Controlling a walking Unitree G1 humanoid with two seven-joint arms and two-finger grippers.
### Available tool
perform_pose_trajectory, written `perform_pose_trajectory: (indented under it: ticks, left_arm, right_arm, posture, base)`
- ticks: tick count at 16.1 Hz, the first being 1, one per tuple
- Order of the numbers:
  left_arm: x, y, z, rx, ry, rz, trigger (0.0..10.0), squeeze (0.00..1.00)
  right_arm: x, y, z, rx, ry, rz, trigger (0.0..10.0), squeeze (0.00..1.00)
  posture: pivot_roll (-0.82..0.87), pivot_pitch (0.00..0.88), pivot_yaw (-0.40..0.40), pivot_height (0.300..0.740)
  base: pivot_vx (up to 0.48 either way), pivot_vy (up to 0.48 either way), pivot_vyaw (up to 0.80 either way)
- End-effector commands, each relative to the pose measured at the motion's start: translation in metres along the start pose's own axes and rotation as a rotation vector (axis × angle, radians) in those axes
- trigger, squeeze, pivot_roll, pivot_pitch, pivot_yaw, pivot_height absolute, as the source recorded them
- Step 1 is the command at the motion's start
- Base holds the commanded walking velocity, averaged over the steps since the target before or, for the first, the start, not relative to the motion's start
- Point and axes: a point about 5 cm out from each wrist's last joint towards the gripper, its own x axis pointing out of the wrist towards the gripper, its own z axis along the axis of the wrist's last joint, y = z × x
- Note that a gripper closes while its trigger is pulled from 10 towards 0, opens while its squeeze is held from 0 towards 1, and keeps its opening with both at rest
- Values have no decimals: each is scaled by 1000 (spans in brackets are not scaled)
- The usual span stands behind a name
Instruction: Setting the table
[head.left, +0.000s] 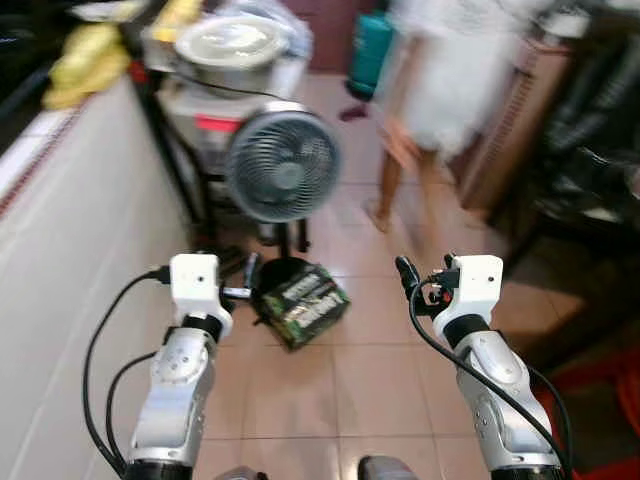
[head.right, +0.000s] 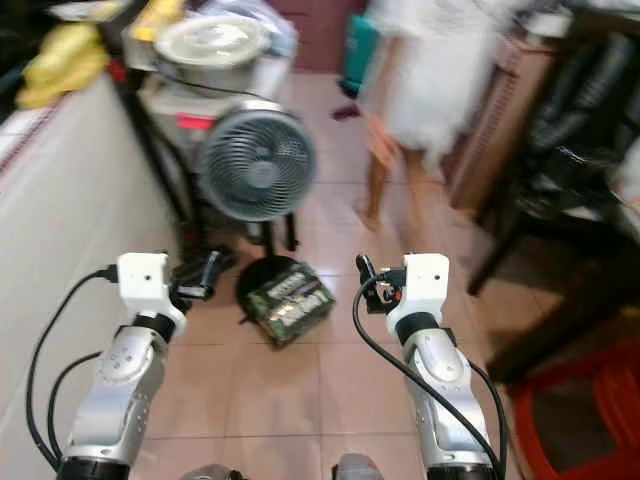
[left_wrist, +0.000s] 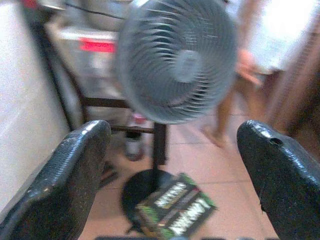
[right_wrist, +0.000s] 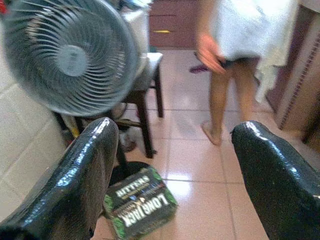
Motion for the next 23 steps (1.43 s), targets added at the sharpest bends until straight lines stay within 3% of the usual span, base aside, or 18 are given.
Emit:
perform_pose_trajectory:
  ticks: [1, 5, 8, 13, 23]
  left_arm:
    - [-3, 0, 0, -1, -2, -3, 10000, 0]
    - [-10, -4, -8, -3, 26, -19, 10000, 0]
    - [-13, 2, -12, -7, 44, -5, 10000, 0]
    - [3, 9, -1, 29, 11, 62, 10000, 0]
    - [2, 9, -1, 17, 9, 76, 10000, 0]
  right_arm:
    - [-1, -2, -2, 7, 11, -11, 10000, 0]
    - [-6, 2, -11, 27, 36, -17, 10000, 0]
    - [-4, 4, -15, 41, 45, -20, 10000, 0]
    - [1, 1, -7, 24, 17, -25, 10000, 0]
    - [3, -1, -4, 10, -3, -46, 10000, 0]
  posture:
    - [-49, 11, 25, 740]
    - [-47, 11, 32, 740]
    - [-43, 7, 37, 740]
    - [-41, 0, 31, 740]
    - [-40, 0, 25, 740]
  base:
    - [259, 0, -800]
    - [308, 0, -800]
    - [321, 0, -800]
    - [0, 0, -800]
    - [0, 0, -795]
